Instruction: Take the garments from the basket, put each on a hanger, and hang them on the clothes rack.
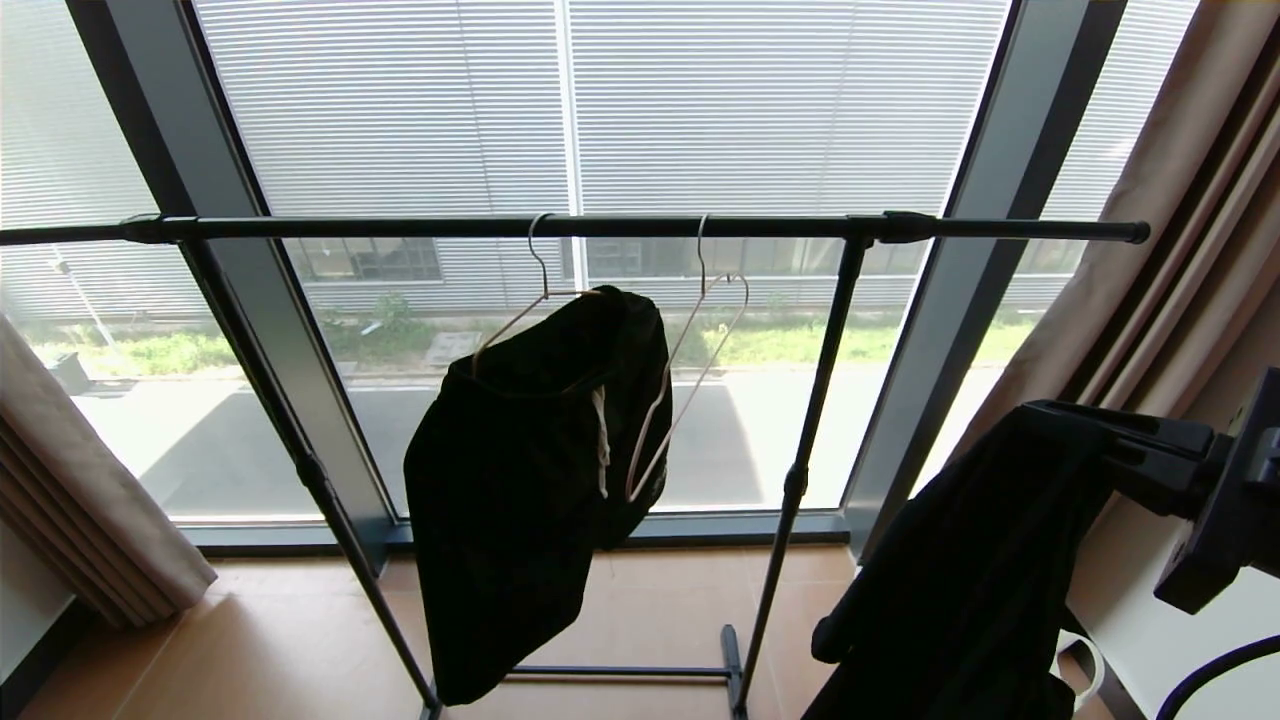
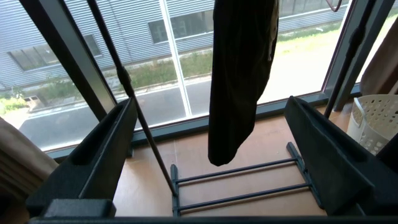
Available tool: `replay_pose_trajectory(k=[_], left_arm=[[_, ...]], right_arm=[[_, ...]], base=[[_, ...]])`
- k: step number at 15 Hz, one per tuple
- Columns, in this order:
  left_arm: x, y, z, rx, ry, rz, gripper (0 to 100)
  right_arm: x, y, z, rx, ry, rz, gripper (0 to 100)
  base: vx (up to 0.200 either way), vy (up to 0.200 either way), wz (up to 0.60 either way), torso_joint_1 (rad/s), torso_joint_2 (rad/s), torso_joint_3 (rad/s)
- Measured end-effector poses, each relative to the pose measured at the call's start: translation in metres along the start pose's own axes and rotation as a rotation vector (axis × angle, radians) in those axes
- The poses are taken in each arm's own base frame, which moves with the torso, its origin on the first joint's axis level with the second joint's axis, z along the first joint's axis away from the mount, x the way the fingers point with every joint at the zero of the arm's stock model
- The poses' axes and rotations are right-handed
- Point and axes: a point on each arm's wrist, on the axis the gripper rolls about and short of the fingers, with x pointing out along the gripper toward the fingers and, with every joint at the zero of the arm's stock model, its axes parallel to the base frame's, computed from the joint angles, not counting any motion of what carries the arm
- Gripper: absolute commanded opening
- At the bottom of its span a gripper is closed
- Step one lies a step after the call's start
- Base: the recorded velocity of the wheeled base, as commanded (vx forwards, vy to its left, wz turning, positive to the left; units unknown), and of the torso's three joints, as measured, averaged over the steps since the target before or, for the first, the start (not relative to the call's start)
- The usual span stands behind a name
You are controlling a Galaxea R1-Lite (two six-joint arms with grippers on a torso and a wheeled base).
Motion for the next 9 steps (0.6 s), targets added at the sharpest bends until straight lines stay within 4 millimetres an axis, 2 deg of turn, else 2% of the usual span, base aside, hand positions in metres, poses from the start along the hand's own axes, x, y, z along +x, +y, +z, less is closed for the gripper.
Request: replay_pose_trajectory(k=[4,7,9], left_arm=[[0.000,0.000,0.003,0.001,0.007,0.003,100],[0.008,0.006,0.035,-0.069,0.062,-0.006,100],[0.028,0.014,0.066,-0.137,0.153,-0.042,100]], right_arm=[[0.000,0.001,-0.004,0.004,0.046,-0.044,0],[0.018,0.002,0.010,0.093,0.099,-0.193,0],[0.037,0.010,0.022,0.174,0.110,-0.239,0]], base=[[0.000,0.000,0.00,0.000,0.00,0.000],[0.000,0.000,0.00,0.000,0.00,0.000],[0.000,0.000,0.00,0.000,0.00,0.000]])
